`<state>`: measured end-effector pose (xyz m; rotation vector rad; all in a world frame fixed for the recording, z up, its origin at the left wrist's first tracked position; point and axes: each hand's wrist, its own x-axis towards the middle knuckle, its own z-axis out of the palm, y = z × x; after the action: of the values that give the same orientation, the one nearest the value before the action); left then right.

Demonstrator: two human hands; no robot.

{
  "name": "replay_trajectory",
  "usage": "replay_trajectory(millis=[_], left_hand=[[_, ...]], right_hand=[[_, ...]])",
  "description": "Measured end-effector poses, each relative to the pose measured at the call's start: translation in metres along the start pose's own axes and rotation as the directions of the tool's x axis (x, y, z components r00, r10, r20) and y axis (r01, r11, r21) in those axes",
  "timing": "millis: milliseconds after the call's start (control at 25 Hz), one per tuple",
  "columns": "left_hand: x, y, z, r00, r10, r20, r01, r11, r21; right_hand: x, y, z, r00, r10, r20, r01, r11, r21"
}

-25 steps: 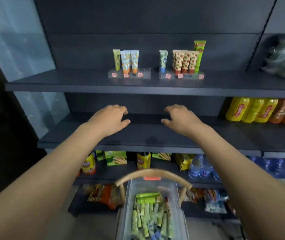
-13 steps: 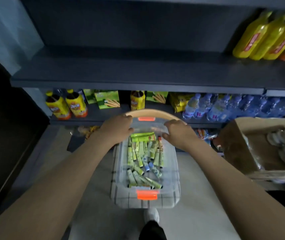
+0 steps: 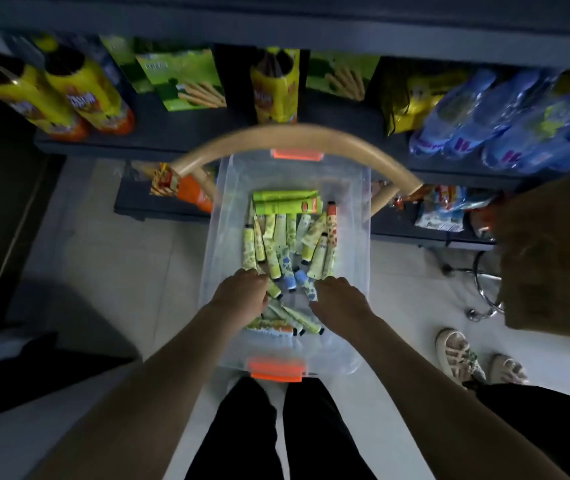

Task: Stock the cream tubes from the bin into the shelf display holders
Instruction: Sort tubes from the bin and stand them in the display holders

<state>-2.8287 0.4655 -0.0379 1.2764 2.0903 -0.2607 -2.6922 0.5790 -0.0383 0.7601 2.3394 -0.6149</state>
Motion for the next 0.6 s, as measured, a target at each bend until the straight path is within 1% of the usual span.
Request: replay_trajectory(millis=[120, 240, 280, 320, 400, 440, 520, 600], left_hand=[[0.029, -0.01, 0.03, 0.999, -0.032, 0.033, 0.033, 0.999, -0.04], [0.059, -0.016, 0.054, 0.996, -0.064, 0.062, 0.069, 0.994, -0.085], [0.069, -0.017, 0.061, 0.995, -0.071, 0.076, 0.079, 0.991, -0.104], [0.078, -0.016, 0.066, 0.993, -0.081, 0.086, 0.092, 0.987, -0.131], [0.09, -0.014, 0.073, 0.99, -0.093, 0.104, 0.113, 0.971, -0.212], [0.096, -0.014, 0.077, 0.991, -0.088, 0.101, 0.112, 0.96, -0.257], [0.106, -0.019, 0.088, 0.991, -0.102, 0.085, 0.125, 0.931, -0.344], [0.11, -0.028, 0.097, 0.989, -0.131, 0.068, 0.147, 0.897, -0.418]], right_hand=[[0.028, 0.001, 0.035, 0.997, 0.036, 0.066, -0.036, 0.999, -0.002], [0.051, 0.003, 0.067, 0.986, 0.148, 0.082, -0.149, 0.989, 0.006], [0.061, 0.003, 0.078, 0.974, 0.212, 0.081, -0.216, 0.975, 0.047], [0.069, 0.002, 0.086, 0.951, 0.3, 0.076, -0.308, 0.944, 0.12], [0.083, 0.0, 0.1, 0.873, 0.482, 0.077, -0.48, 0.819, 0.314], [0.087, -0.001, 0.106, 0.833, 0.549, 0.069, -0.529, 0.753, 0.391], [0.098, -0.001, 0.118, 0.77, 0.636, 0.057, -0.575, 0.653, 0.493], [0.107, 0.0, 0.124, 0.731, 0.681, 0.051, -0.601, 0.607, 0.52]])
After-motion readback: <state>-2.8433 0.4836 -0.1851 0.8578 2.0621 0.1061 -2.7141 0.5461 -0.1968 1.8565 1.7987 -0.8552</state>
